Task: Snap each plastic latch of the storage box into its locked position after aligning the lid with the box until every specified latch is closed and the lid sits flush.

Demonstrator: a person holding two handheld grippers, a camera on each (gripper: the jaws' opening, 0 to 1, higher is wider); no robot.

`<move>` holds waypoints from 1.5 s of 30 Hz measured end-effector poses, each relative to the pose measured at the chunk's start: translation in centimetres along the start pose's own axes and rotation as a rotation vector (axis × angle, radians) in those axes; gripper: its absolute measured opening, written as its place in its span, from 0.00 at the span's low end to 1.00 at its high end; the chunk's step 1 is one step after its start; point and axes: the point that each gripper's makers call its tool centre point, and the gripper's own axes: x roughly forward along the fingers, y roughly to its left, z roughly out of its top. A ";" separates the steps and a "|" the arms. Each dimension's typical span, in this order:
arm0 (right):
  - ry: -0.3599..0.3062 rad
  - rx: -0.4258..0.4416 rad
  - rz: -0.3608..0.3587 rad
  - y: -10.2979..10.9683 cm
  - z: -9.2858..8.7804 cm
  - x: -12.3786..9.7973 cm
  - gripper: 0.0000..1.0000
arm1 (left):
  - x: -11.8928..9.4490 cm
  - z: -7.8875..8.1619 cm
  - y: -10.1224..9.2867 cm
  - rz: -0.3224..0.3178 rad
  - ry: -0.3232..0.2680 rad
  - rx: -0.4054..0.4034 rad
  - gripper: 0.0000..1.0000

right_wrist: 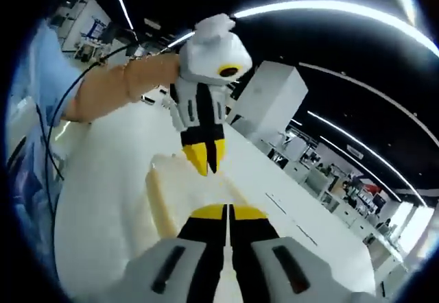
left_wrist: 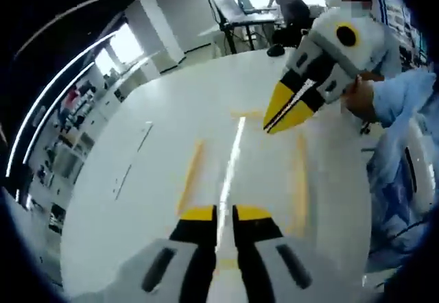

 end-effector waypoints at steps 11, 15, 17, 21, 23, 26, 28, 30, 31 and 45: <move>-0.118 0.100 -0.160 -4.2 0.3 -5.8 0.05 | -10.6 -1.0 3.4 0.384 -0.408 -0.208 0.20; -0.131 0.127 -0.217 -5.0 -0.6 -7.5 0.08 | -13.3 -3.9 4.4 0.530 -0.468 -0.293 0.27; -0.143 0.150 -0.259 -5.7 -1.4 -8.5 0.09 | -14.6 -5.4 5.1 0.621 -0.486 -0.313 0.29; -0.173 0.166 -0.356 -7.1 -3.6 -10.0 0.14 | -16.4 -8.1 6.1 0.785 -0.521 -0.325 0.31; -0.187 0.179 -0.418 -8.1 -4.7 -10.4 0.16 | -17.2 -9.3 6.8 0.866 -0.540 -0.332 0.31; -0.176 0.169 -0.488 -8.9 -6.3 -10.5 0.16 | -18.8 -10.4 7.7 0.974 -0.627 -0.350 0.32; -0.086 0.159 -0.518 -9.1 -7.5 -10.9 0.18 | -19.0 -10.9 7.4 0.956 -0.637 -0.371 0.33; -0.137 0.162 -0.558 -9.5 -7.0 -11.5 0.18 | -19.8 -11.6 7.2 0.990 -0.677 -0.389 0.32; -0.156 0.180 -0.558 -9.5 -6.9 -11.6 0.18 | -20.0 -11.9 7.1 0.989 -0.677 -0.404 0.33; -0.160 0.193 -0.560 -9.5 -6.8 -12.1 0.18 | -18.6 -12.1 6.8 0.996 -0.606 -0.407 0.33</move>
